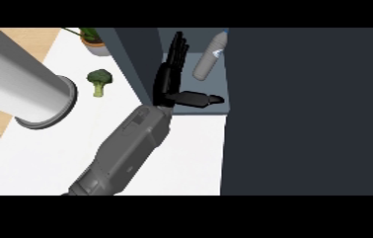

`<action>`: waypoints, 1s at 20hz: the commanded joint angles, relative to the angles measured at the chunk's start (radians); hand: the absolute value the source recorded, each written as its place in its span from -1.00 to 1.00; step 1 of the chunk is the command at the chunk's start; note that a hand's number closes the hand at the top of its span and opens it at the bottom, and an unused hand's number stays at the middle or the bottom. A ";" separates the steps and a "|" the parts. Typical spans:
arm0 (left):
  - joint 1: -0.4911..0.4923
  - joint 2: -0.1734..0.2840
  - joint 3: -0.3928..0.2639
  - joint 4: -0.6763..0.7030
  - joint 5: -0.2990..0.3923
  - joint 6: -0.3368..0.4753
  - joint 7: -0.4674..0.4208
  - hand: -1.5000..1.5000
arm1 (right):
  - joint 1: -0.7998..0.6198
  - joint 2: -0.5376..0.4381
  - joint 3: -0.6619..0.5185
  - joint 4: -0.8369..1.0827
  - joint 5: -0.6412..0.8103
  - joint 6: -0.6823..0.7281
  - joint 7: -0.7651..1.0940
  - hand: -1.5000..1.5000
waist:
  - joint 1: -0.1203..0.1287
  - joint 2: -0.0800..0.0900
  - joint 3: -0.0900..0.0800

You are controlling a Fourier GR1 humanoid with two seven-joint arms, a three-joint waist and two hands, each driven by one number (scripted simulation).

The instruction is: Pick up the bottled water, place it into the cabinet and close the cabinet

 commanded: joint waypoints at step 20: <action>0.677 0.303 -0.151 -0.850 -0.006 -0.088 0.104 1.00 | 0.081 -0.224 0.092 -0.173 0.176 0.190 -0.009 1.00 | 0.012 -0.002 -0.001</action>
